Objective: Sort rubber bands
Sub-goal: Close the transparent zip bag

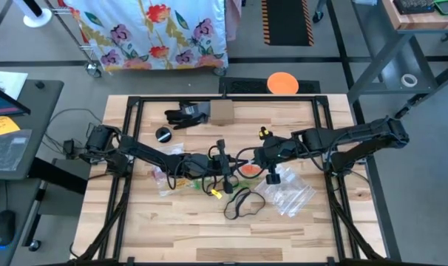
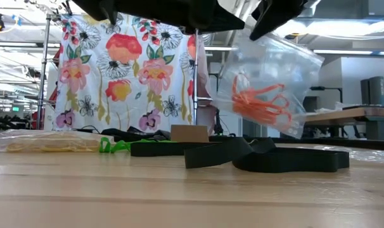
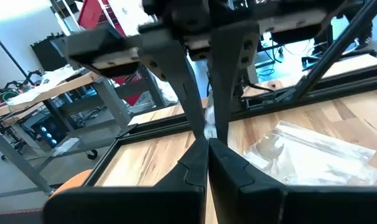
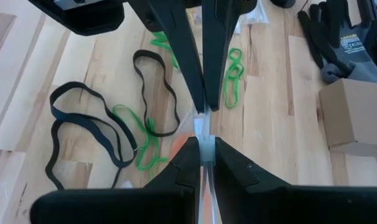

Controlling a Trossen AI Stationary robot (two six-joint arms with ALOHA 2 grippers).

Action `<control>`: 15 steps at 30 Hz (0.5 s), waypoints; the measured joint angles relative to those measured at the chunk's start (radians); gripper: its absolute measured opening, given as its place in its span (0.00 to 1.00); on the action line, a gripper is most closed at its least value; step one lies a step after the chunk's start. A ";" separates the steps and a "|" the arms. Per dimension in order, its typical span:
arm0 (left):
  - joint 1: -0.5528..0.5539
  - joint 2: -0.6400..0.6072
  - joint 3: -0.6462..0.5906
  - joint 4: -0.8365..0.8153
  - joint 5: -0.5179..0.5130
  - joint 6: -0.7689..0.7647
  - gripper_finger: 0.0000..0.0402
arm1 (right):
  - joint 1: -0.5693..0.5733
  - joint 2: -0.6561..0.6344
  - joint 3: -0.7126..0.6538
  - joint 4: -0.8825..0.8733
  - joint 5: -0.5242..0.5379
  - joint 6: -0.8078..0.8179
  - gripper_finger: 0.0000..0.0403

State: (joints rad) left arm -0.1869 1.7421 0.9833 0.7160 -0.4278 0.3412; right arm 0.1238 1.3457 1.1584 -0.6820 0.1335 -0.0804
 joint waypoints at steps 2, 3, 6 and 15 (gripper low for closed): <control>-0.004 -0.009 0.000 -0.001 -0.004 0.001 0.00 | -0.001 0.000 0.000 -0.007 0.000 0.002 0.06; -0.008 -0.013 0.000 -0.003 -0.008 0.005 0.00 | -0.002 -0.001 0.000 -0.014 0.000 0.004 0.06; -0.026 -0.049 -0.001 -0.008 -0.027 0.009 0.00 | -0.002 0.000 -0.007 -0.065 0.000 0.013 0.06; -0.075 -0.120 0.000 -0.106 -0.096 0.035 0.00 | -0.008 0.001 -0.005 -0.049 0.029 0.028 0.06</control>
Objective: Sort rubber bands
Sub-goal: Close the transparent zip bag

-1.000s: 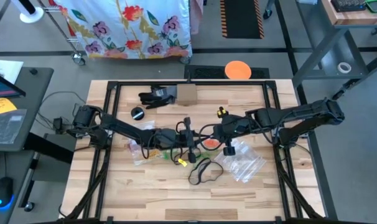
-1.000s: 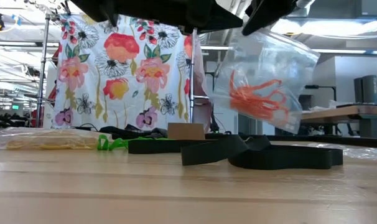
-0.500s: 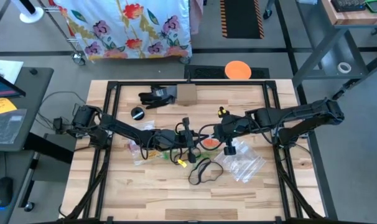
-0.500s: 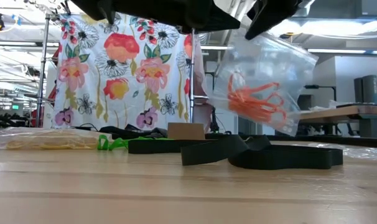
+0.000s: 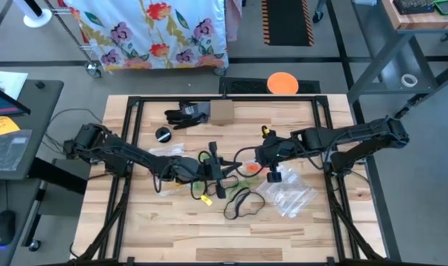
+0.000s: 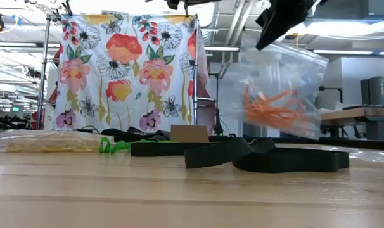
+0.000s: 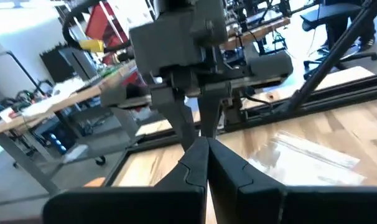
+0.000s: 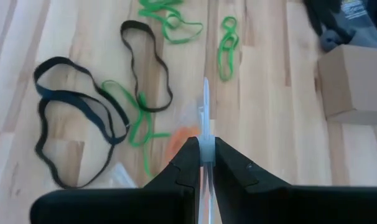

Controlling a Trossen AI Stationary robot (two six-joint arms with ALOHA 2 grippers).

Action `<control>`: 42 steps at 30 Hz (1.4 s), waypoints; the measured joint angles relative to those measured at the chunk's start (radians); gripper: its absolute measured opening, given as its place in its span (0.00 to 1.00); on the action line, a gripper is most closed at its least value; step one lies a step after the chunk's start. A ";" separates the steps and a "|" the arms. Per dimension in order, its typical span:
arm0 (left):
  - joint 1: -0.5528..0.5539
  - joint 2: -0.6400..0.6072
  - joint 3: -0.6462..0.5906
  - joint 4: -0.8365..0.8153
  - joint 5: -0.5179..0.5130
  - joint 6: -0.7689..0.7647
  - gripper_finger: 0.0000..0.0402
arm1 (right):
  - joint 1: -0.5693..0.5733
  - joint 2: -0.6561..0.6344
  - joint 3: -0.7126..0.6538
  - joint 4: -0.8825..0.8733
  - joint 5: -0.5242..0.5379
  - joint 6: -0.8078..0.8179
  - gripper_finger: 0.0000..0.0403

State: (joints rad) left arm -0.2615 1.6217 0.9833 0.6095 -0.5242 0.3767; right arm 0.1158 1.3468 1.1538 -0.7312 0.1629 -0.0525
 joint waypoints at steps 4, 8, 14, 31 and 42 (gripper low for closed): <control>0.011 -0.001 0.001 -0.054 0.009 -0.018 0.00 | 0.000 0.000 0.001 0.005 0.000 0.000 0.06; 0.032 -0.001 0.001 -0.102 0.047 -0.026 0.01 | 0.000 -0.001 0.001 0.008 0.000 0.000 0.06; 0.055 0.008 0.001 -0.103 0.091 -0.044 0.20 | 0.000 -0.001 0.001 0.009 0.000 0.000 0.06; 0.118 0.181 0.031 0.127 0.156 -0.080 0.66 | 0.002 -0.001 0.003 0.012 -0.001 -0.005 0.06; 0.118 0.177 0.031 0.122 0.156 -0.115 0.64 | 0.002 -0.001 0.003 0.030 -0.001 -0.008 0.06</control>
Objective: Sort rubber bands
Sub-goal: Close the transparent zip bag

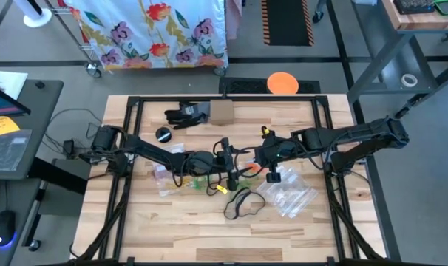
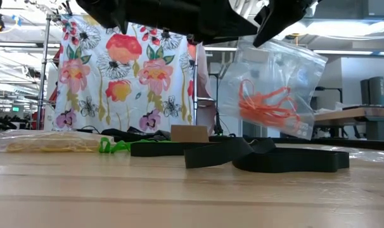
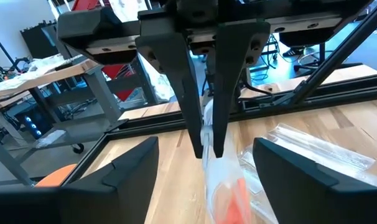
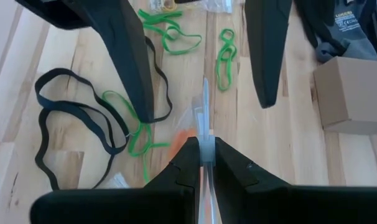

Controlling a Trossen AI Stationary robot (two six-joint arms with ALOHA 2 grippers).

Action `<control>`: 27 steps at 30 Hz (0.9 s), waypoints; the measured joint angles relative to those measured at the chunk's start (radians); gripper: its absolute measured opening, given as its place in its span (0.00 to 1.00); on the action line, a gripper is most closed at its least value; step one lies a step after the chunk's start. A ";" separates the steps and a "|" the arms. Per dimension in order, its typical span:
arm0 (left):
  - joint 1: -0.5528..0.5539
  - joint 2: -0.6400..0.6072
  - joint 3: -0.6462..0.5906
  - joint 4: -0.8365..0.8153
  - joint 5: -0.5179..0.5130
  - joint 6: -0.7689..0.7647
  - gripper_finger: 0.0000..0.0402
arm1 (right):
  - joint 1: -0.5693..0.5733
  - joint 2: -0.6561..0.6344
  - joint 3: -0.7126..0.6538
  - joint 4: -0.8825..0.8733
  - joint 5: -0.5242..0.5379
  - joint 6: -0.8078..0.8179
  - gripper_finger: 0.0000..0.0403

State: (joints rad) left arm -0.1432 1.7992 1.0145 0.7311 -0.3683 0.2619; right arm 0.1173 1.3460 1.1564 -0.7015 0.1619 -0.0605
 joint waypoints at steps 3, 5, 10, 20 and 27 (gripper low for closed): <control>0.000 0.000 0.000 0.000 0.000 -0.006 0.59 | 0.000 0.000 0.000 0.000 0.000 0.000 0.06; 0.000 0.000 0.000 0.000 0.000 -0.007 0.54 | 0.000 0.000 0.000 0.005 0.000 -0.001 0.06; 0.000 0.000 0.000 0.000 0.000 -0.008 0.39 | 0.000 0.000 0.000 0.045 -0.001 -0.019 0.06; -0.002 0.000 0.002 -0.002 0.009 0.018 0.01 | 0.000 0.000 0.000 0.040 -0.006 -0.019 0.06; -0.004 0.000 0.002 -0.001 0.013 0.018 0.00 | -0.001 0.000 0.000 0.031 -0.006 -0.019 0.06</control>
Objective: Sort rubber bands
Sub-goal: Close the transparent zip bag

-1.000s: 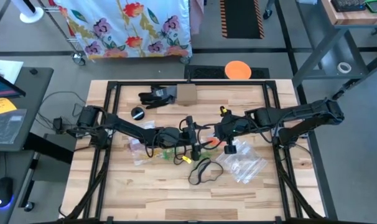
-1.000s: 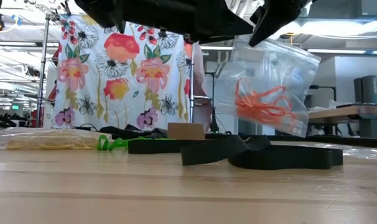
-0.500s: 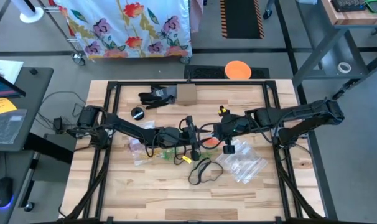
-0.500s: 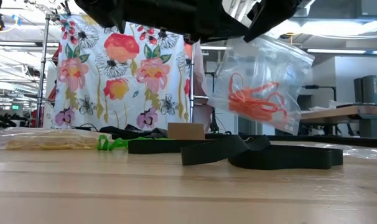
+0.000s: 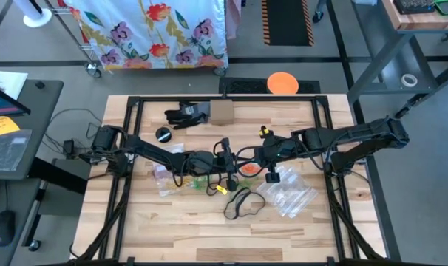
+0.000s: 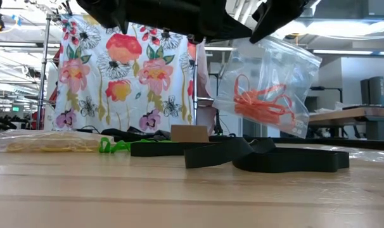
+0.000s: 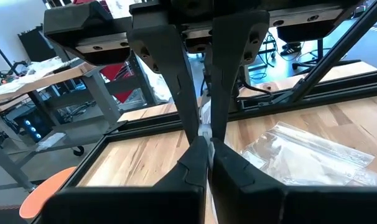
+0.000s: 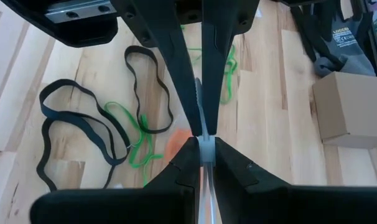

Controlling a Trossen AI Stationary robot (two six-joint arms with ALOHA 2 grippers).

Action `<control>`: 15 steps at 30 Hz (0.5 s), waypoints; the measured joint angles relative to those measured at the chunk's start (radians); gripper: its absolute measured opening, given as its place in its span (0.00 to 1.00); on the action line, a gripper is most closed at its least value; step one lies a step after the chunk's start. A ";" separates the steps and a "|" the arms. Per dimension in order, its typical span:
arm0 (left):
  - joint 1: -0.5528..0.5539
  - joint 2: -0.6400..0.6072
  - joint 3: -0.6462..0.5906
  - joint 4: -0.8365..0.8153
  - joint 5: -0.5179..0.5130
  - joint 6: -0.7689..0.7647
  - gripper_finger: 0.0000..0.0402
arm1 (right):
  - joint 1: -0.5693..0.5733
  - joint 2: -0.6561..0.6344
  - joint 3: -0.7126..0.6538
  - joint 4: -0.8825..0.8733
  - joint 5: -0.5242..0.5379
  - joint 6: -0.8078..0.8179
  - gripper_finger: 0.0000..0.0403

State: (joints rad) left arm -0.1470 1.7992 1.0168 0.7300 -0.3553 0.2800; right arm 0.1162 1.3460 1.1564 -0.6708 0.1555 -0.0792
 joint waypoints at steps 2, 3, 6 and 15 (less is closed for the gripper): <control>-0.003 0.000 0.001 0.000 0.000 0.004 0.00 | 0.000 0.000 0.000 -0.004 0.000 0.000 0.06; -0.004 0.000 0.001 0.000 0.000 0.008 0.00 | 0.000 0.000 0.001 -0.006 0.000 0.000 0.06; -0.009 0.000 0.002 0.003 -0.006 0.015 0.00 | 0.000 0.000 0.002 -0.008 -0.001 0.000 0.06; -0.015 0.000 0.002 0.012 -0.016 0.023 0.00 | 0.000 0.000 0.002 -0.034 0.000 0.008 0.06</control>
State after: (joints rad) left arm -0.1616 1.7996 1.0183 0.7416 -0.3714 0.3031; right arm 0.1165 1.3457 1.1584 -0.7052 0.1551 -0.0715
